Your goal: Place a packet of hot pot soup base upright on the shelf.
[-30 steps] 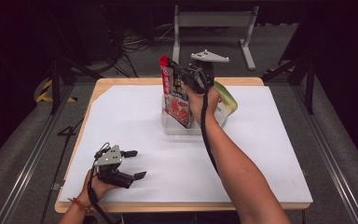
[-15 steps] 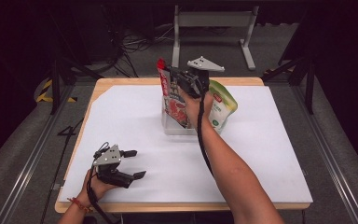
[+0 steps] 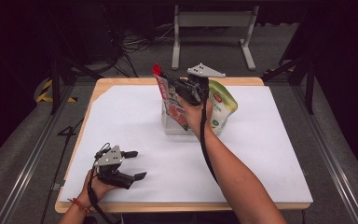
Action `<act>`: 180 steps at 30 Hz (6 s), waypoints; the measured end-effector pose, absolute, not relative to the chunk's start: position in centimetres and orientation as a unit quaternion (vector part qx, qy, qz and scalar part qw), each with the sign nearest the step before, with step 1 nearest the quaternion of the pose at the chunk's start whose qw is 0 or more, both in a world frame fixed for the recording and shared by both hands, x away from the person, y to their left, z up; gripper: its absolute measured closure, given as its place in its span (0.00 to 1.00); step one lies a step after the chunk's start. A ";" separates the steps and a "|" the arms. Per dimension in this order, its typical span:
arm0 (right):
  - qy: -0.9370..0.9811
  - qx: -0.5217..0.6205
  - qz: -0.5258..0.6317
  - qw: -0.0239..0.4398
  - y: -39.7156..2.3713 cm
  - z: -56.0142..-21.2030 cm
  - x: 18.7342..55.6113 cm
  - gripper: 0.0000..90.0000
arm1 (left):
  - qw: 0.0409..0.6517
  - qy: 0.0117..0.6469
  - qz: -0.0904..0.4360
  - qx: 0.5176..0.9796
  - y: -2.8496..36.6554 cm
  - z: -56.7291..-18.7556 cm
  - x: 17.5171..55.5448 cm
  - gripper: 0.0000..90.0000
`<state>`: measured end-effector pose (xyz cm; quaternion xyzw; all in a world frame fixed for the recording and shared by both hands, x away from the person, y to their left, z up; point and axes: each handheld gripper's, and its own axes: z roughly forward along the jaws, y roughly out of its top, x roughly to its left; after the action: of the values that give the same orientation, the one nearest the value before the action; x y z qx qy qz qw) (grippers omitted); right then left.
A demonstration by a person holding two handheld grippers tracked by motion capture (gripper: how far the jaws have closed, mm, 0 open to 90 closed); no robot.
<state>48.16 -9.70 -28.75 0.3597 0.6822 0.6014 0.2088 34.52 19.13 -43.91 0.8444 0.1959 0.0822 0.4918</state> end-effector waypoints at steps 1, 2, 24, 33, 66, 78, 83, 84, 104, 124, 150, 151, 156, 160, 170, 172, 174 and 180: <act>0.684 0.362 0.595 0.215 -9.6 -28.7 48.2 0.96 | 0.491 0.196 0.082 0.845 19.1 -43.9 34.5 0.19; 0.688 0.361 0.587 0.228 -9.5 -28.5 48.2 0.96 | 0.491 0.197 0.080 0.845 19.1 -43.9 34.5 0.19; 0.599 0.431 0.631 0.240 -10.3 -28.4 50.0 0.99 | 0.503 0.190 0.082 0.839 19.3 -43.6 34.5 0.19; 0.623 0.400 0.635 0.221 -9.9 -29.7 49.4 0.94 | 0.502 0.188 0.079 0.840 19.2 -43.6 34.5 0.20; 0.754 0.293 0.540 0.233 -16.7 -34.7 43.8 1.00 | 0.484 0.200 0.083 0.848 18.5 -43.8 34.9 0.20; 0.819 0.281 0.453 0.212 -14.7 -39.2 43.4 1.00 | 0.482 0.198 0.080 0.850 18.4 -43.9 34.7 0.20; 0.817 0.295 0.445 0.216 -14.3 -40.4 44.1 1.00 | 0.482 0.198 0.076 0.850 18.4 -44.0 34.7 0.20; 0.816 0.297 0.444 0.220 -14.3 -40.4 44.2 1.00 | 0.480 0.197 0.078 0.851 18.4 -44.0 34.8 0.20; 0.828 0.309 0.413 0.220 -12.9 -40.6 44.5 1.00 | 0.481 0.194 0.074 0.852 18.4 -44.0 34.7 0.21; 0.821 0.311 0.418 0.234 -12.6 -40.3 44.6 1.00 | 0.481 0.191 0.070 0.853 18.3 -44.0 34.7 0.21; 0.816 0.273 0.447 0.244 -17.8 -38.3 41.1 0.91 | 0.465 0.212 0.101 0.854 19.3 -44.0 35.2 0.21; 0.815 0.275 0.449 0.244 -18.3 -38.1 40.9 0.89 | 0.464 0.212 0.102 0.854 19.3 -44.0 35.2 0.21; 0.810 0.273 0.457 0.244 -20.8 -37.4 39.7 0.85 | 0.464 0.213 0.104 0.854 19.2 -43.9 35.2 0.21; 0.814 0.265 0.453 0.249 -21.9 -37.3 38.7 0.81 | 0.463 0.214 0.106 0.853 19.2 -43.9 35.2 0.22; 0.820 0.251 0.444 0.259 -24.9 -37.8 36.4 0.68 | 0.458 0.217 0.115 0.855 19.5 -43.9 35.1 0.21; 0.818 0.257 0.446 0.257 -25.7 -37.9 36.1 0.67 | 0.459 0.218 0.116 0.853 19.5 -43.9 35.0 0.21; 0.818 0.261 0.443 0.257 -26.5 -38.0 35.7 0.63 | 0.459 0.219 0.117 0.853 19.5 -43.9 35.0 0.21; 0.816 0.272 0.438 0.261 -28.7 -38.4 34.7 0.54 | 0.455 0.221 0.118 0.855 19.5 -44.0 35.1 0.21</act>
<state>34.75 -28.66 -38.36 0.2719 0.8160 0.4384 0.2607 35.13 19.51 -43.98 0.8547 0.2207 0.1185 0.4546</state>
